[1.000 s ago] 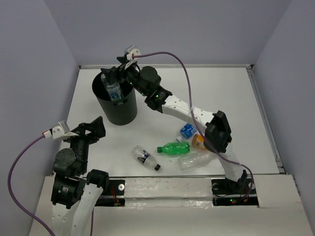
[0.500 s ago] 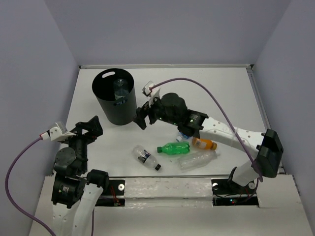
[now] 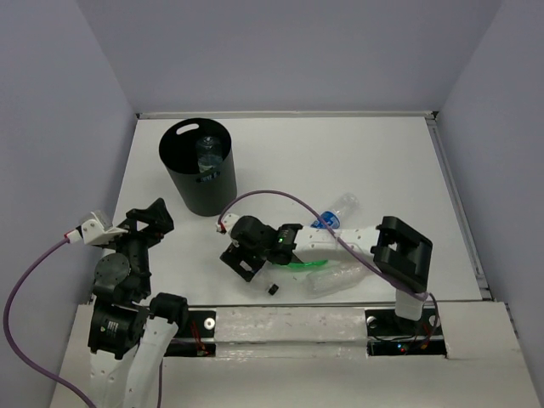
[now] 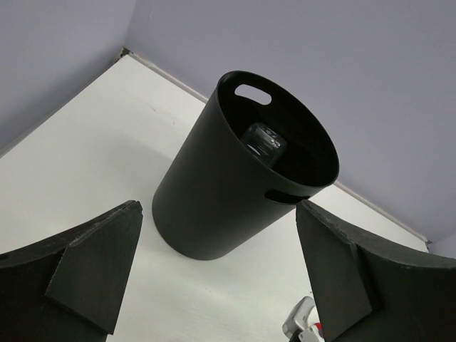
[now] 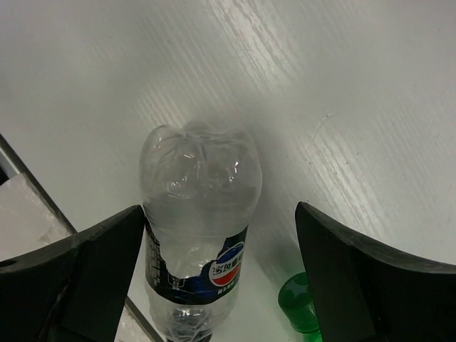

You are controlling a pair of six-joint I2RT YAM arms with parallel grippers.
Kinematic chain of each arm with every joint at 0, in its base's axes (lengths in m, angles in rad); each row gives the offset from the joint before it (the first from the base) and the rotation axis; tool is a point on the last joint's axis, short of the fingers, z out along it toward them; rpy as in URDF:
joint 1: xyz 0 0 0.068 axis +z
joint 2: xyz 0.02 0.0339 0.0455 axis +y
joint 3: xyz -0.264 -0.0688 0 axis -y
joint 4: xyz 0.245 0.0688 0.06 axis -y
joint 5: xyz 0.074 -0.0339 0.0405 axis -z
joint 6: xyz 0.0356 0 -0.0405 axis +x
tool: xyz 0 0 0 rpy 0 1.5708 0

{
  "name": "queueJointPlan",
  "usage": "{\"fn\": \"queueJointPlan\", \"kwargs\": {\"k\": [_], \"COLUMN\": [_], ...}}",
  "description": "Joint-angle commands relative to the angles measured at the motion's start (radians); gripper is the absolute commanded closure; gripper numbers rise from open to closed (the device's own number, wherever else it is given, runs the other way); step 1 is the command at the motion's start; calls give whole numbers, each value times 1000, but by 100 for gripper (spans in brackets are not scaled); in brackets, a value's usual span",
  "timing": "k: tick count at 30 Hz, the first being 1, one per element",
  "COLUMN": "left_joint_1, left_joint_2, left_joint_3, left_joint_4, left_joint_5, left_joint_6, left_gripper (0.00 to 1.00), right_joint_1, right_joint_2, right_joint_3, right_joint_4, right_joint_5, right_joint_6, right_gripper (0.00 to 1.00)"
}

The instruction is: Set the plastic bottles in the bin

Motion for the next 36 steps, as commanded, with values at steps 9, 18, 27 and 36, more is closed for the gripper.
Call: {"fn": "queueJointPlan", "kwargs": {"k": [9, 18, 27, 36], "left_joint_1": [5, 5, -3, -34], "left_joint_2": [-12, -28, -44, -55], "left_joint_3": [1, 0, -5, -5], "left_joint_4": [60, 63, 64, 63], "left_joint_5": [7, 18, 23, 15], "left_joint_6": [13, 14, 14, 16], "left_gripper": [1, 1, 1, 1], "right_joint_1": [20, 29, -104, -265], "right_joint_2": [69, -136, -74, 323], "right_joint_3": [96, 137, 603, 1109], "right_joint_4": [50, 64, 309, 492], "right_joint_5": [68, 176, 197, 80], "right_joint_6": [64, -15, -286, -191], "right_gripper": [30, 65, 67, 67]}}
